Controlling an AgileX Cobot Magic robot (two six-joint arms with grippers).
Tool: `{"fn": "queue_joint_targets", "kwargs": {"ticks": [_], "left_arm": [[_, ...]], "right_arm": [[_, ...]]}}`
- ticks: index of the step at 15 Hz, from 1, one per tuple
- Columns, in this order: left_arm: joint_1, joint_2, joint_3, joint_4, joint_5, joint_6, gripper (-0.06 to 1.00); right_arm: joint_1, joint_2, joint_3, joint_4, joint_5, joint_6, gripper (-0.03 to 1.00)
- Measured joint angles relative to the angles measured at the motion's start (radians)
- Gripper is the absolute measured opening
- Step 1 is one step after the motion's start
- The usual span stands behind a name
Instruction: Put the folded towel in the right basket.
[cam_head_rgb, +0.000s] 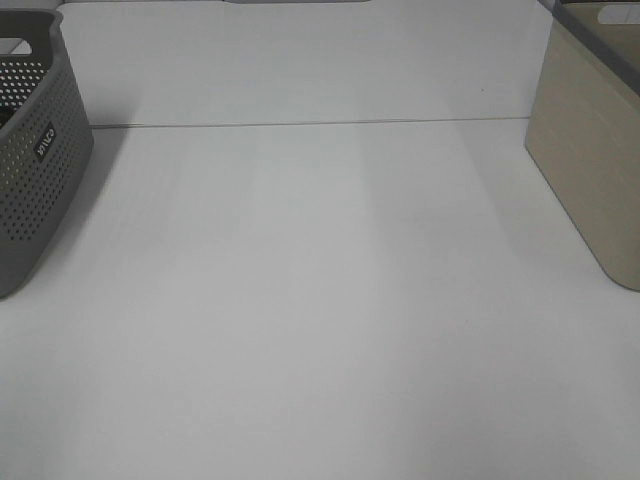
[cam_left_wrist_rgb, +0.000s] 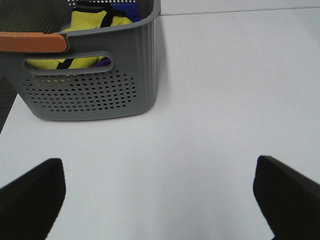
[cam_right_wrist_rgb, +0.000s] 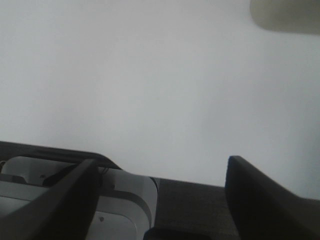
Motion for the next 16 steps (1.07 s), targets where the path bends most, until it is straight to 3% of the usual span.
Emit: {"fn": "queue_joint_targets", "kwargs": {"ticks": [2, 6, 10, 16], "left_arm": [[0.000, 0.000, 0.000, 0.000, 0.000, 0.000, 0.97], [0.000, 0.000, 0.000, 0.000, 0.000, 0.000, 0.97], [0.000, 0.000, 0.000, 0.000, 0.000, 0.000, 0.97], [0.000, 0.000, 0.000, 0.000, 0.000, 0.000, 0.97]], "right_arm": [[0.000, -0.227, 0.213, -0.049, 0.000, 0.000, 0.67], [0.000, -0.545, 0.387, -0.103, -0.058, 0.000, 0.67], [0.000, -0.823, 0.447, -0.103, -0.137, -0.001, 0.67], [0.000, -1.070, 0.454, -0.097, -0.149, -0.021, 0.67]]}}
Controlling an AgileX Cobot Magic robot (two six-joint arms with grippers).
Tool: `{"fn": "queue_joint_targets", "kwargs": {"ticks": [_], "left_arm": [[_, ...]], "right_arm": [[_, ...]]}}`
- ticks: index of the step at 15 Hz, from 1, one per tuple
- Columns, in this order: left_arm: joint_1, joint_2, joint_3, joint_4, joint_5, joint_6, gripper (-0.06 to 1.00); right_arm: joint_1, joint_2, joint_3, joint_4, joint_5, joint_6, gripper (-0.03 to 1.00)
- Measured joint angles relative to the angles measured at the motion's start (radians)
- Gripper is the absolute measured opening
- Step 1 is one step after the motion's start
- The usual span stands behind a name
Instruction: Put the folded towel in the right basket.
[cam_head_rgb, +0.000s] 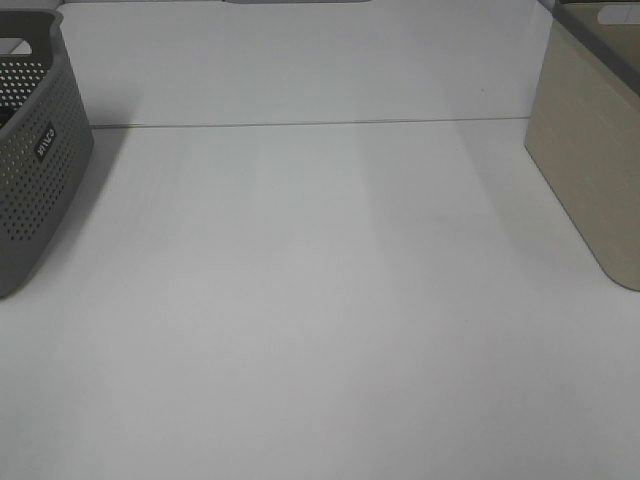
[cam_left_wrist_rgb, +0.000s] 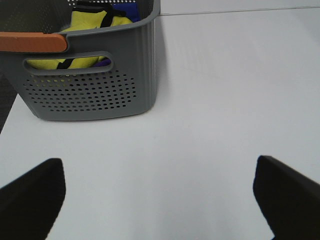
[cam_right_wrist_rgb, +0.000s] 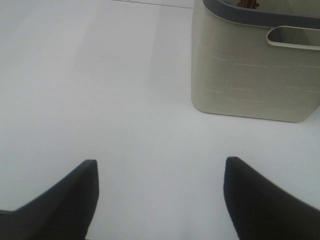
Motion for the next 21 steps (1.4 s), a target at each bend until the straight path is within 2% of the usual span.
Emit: {"fn": "queue_joint_targets", "kwargs": {"ticks": [8, 13, 21], "left_arm": [[0.000, 0.000, 0.000, 0.000, 0.000, 0.000, 0.97], [0.000, 0.000, 0.000, 0.000, 0.000, 0.000, 0.97], [0.000, 0.000, 0.000, 0.000, 0.000, 0.000, 0.97]], "right_arm": [[0.000, -0.003, 0.000, 0.000, -0.001, 0.000, 0.67], [-0.114, -0.003, 0.000, 0.003, -0.001, 0.000, 0.67], [-0.125, -0.003, 0.000, 0.005, -0.001, 0.000, 0.67]]}}
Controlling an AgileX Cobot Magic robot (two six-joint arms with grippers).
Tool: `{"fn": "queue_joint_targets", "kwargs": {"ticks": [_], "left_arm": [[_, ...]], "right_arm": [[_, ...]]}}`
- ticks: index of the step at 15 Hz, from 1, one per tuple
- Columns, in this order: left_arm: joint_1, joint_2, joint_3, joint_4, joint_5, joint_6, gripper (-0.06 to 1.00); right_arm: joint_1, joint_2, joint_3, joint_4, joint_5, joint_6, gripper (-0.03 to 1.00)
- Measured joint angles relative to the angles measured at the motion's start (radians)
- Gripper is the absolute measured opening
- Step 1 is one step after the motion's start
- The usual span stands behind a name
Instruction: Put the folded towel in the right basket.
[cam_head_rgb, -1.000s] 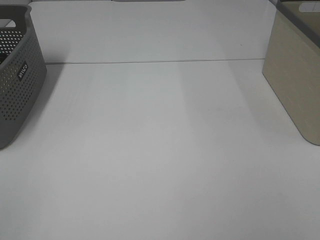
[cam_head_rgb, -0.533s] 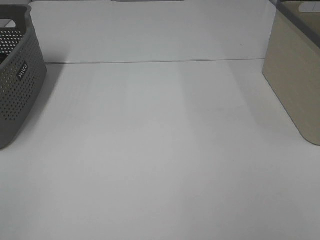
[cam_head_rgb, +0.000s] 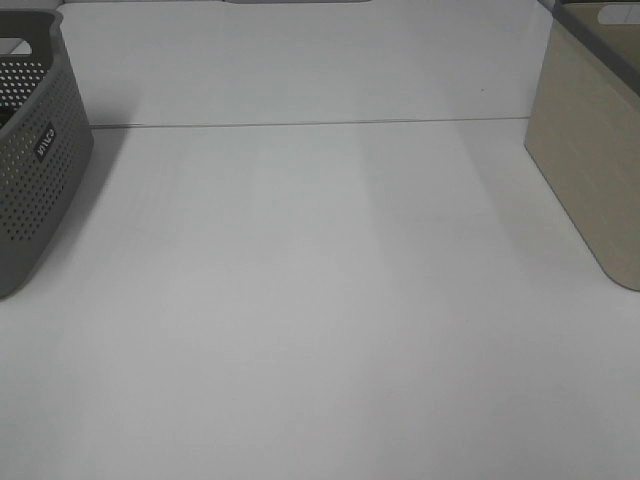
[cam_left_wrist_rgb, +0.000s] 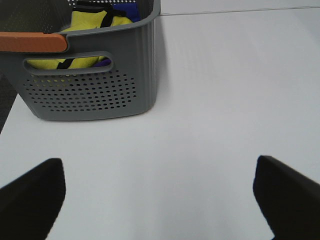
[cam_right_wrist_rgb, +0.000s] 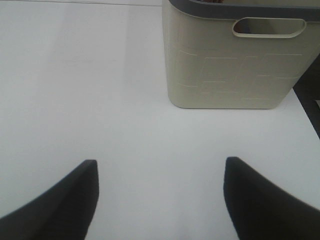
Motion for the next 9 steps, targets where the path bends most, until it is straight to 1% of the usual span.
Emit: {"fn": "queue_joint_targets", "kwargs": {"ticks": [9], "left_arm": [[0.000, 0.000, 0.000, 0.000, 0.000, 0.000, 0.97]], "right_arm": [[0.000, 0.000, 0.000, 0.000, 0.000, 0.000, 0.67]]}}
